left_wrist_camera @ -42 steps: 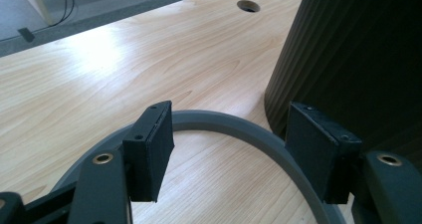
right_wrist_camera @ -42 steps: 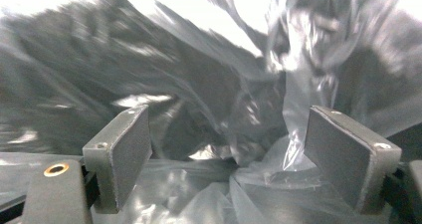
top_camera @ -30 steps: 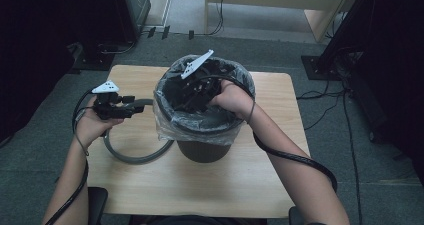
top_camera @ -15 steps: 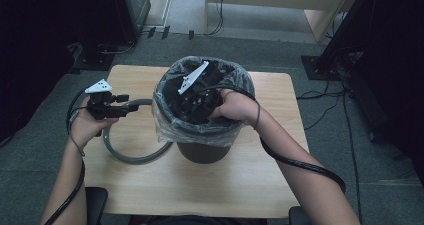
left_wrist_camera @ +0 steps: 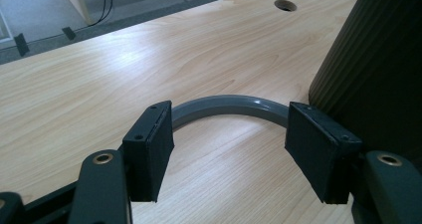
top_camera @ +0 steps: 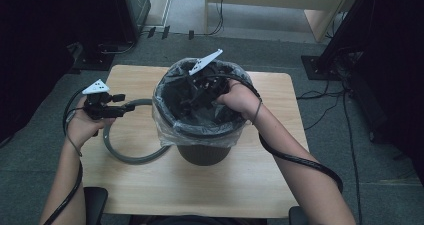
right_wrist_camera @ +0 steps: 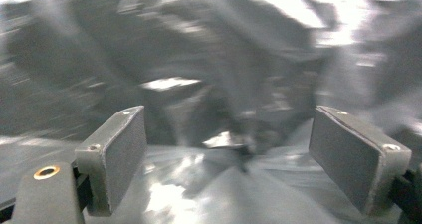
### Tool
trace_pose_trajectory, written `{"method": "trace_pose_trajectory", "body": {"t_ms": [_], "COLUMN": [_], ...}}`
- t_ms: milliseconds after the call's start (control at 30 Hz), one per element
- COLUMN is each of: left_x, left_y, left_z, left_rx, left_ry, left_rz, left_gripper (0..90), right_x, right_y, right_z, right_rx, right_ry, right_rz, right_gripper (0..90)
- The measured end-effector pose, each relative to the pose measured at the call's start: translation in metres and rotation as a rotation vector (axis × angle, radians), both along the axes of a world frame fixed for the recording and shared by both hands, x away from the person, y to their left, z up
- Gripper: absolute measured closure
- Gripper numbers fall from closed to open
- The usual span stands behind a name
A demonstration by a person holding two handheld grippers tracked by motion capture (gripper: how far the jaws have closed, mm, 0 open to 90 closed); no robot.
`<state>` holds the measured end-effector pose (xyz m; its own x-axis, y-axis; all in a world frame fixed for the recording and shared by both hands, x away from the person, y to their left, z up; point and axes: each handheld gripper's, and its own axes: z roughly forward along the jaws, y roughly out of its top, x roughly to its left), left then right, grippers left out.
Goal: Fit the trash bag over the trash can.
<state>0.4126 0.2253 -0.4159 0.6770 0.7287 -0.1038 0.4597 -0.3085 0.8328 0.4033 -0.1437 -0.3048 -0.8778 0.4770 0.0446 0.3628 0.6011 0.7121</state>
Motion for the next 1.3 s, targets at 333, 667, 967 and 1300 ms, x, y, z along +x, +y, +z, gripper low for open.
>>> {"method": "trace_pose_trajectory", "body": {"t_ms": [333, 667, 967, 1300], "left_x": [0.008, 0.020, 0.022, 0.023], "left_y": [0.013, 0.030, 0.042, 0.046], "left_z": [-0.016, -0.044, -0.061, -0.074], "left_rx": [-0.025, -0.017, 0.016, 0.069], "left_ry": [0.000, 0.025, 0.054, 0.060], "left_rz": [0.019, 0.110, 0.163, 0.187], "left_gripper": [35.1, 35.0, 35.0, 34.8], "right_x": [0.025, 0.031, 0.015, 0.011], "right_y": [-0.001, 0.003, 0.007, 0.025], "right_z": [-0.013, -0.025, -0.007, -0.002], "right_rx": [-0.030, -0.058, -0.012, 0.022], "right_ry": [0.014, 0.032, 0.019, 0.005], "right_rz": [-0.079, -0.065, -0.012, 0.065], "right_gripper": [15.0, 14.9, 15.2, 15.3]}}
